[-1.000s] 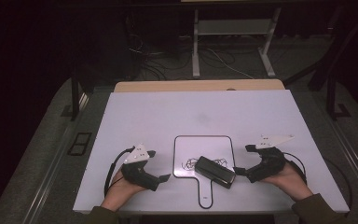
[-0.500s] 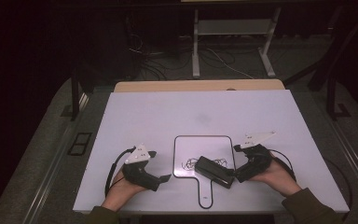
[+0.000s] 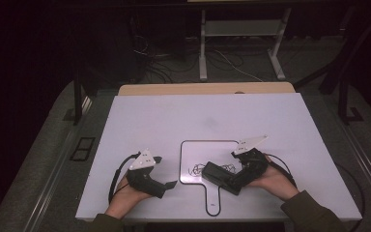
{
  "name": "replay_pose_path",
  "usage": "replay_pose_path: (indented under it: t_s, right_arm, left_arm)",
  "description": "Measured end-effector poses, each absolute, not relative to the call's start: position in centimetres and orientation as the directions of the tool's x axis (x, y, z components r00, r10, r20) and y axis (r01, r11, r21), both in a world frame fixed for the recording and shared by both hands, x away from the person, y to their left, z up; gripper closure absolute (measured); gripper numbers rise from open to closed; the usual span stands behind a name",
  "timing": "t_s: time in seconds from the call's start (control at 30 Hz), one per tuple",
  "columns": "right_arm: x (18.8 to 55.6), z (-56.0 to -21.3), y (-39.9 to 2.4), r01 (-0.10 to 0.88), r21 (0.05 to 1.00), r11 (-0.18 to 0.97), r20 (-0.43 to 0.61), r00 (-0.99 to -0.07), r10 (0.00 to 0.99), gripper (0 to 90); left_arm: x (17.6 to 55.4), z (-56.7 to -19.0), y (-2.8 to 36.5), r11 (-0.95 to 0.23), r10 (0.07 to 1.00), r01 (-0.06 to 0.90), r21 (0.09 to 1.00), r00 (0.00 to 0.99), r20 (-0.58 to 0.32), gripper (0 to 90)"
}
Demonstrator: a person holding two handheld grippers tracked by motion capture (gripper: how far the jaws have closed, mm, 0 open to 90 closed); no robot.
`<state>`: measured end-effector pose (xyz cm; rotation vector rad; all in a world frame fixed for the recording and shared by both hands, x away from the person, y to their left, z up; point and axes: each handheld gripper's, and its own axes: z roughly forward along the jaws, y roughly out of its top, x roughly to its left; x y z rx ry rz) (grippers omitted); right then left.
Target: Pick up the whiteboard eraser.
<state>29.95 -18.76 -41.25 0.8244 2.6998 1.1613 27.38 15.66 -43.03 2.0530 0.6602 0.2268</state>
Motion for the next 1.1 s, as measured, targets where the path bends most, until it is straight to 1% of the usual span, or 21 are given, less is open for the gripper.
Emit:
replay_pose_path:
  t_s: [0.17, 0.3, 0.33, 0.37, 0.4, 0.57, 0.6, 0.93, 1.0, 1.07, 1.1]
  right_arm:
    - [30.1, -41.4, -17.5, 0.436, 0.678, 0.592, 0.117, -0.859, 0.499, 0.0]
    - [30.2, -41.7, -16.9, 0.451, 0.647, 0.616, 0.113, -0.855, 0.507, 0.0]
    - [30.1, -41.7, -16.7, 0.454, 0.637, 0.623, 0.112, -0.854, 0.508, 1.2]
    - [30.0, -41.7, -16.6, 0.456, 0.627, 0.632, 0.107, -0.853, 0.51, 4.3]
    - [29.9, -41.8, -16.4, 0.446, 0.623, 0.643, 0.092, -0.858, 0.506, 4.4]
    - [29.7, -41.9, -16.3, 0.449, 0.605, 0.658, 0.085, -0.858, 0.507, 5.8]
    - [29.6, -41.9, -16.4, 0.44, 0.595, 0.672, 0.073, -0.863, 0.5, 11.7]
    - [29.2, -42.5, -16.0, 0.441, 0.559, 0.702, 0.061, -0.867, 0.495, 14.7]
    - [29.3, -42.5, -15.9, 0.442, 0.553, 0.706, 0.047, -0.863, 0.503, 17.4]
    - [29.3, -42.5, -15.9, 0.446, 0.548, 0.707, 0.047, -0.861, 0.507, 17.5]
    - [29.3, -42.6, -15.9, 0.444, 0.546, 0.71, 0.041, -0.861, 0.507, 19.1]
  left_arm:
    - [27.4, -43.0, 15.7, -0.423, 0.534, 0.363, 0.83, 0.84, -0.095, 0.0]
    - [27.3, -43.0, 15.6, -0.427, 0.529, 0.36, 0.829, 0.844, -0.094, 0.0]
    - [27.4, -43.0, 15.6, -0.431, 0.526, 0.356, 0.829, 0.846, -0.09, 0.0]
    - [27.3, -43.0, 15.6, -0.429, 0.527, 0.359, 0.829, 0.845, -0.093, 0.0]
    - [27.3, -43.0, 15.6, -0.431, 0.525, 0.358, 0.829, 0.846, -0.092, 0.0]
    - [27.3, -43.0, 15.6, -0.433, 0.524, 0.358, 0.828, 0.847, -0.092, 0.0]
    - [27.3, -43.0, 15.5, -0.431, 0.524, 0.358, 0.829, 0.847, -0.093, 0.0]
    - [27.3, -43.0, 15.5, -0.438, 0.518, 0.355, 0.826, 0.85, -0.09, 0.0]
    - [27.3, -43.0, 15.5, -0.438, 0.519, 0.355, 0.826, 0.85, -0.09, 0.0]
    - [27.3, -43.0, 15.5, -0.438, 0.518, 0.355, 0.826, 0.85, -0.09, 0.0]
    - [27.2, -43.0, 15.5, -0.438, 0.518, 0.356, 0.825, 0.85, -0.091, 0.0]
